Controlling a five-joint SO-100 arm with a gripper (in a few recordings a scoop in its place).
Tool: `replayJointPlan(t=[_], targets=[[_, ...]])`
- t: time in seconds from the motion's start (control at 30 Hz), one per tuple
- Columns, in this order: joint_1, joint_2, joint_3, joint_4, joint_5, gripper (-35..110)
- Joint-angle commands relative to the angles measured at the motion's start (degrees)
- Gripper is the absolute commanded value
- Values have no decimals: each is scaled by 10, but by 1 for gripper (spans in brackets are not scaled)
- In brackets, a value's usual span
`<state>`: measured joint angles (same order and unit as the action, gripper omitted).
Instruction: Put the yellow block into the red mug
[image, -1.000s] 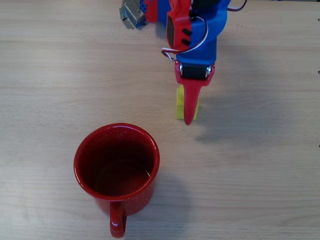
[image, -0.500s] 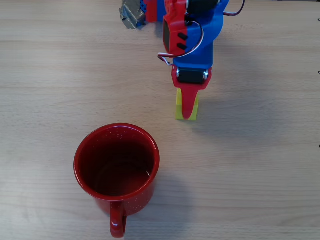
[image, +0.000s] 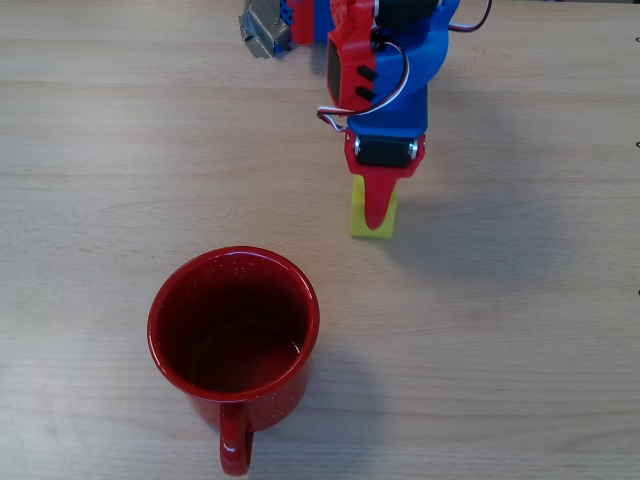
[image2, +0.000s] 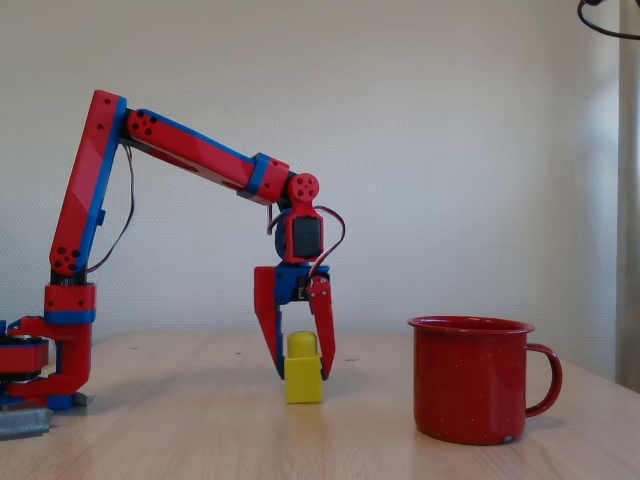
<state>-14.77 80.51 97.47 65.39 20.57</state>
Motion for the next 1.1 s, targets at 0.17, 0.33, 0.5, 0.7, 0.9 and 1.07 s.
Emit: replayJointPlan(t=[0.17, 0.33, 0.5, 0.7, 0.9, 1.07], targets=[[12, 104, -104, 105, -47, 0], [15, 128, -172, 189, -84, 0], [14, 147, -265, 253, -98, 0], [25, 135, -410, 303, -107, 0], [63, 80, -580, 333, -123, 0], [105, 22, -689, 334, -147, 0]])
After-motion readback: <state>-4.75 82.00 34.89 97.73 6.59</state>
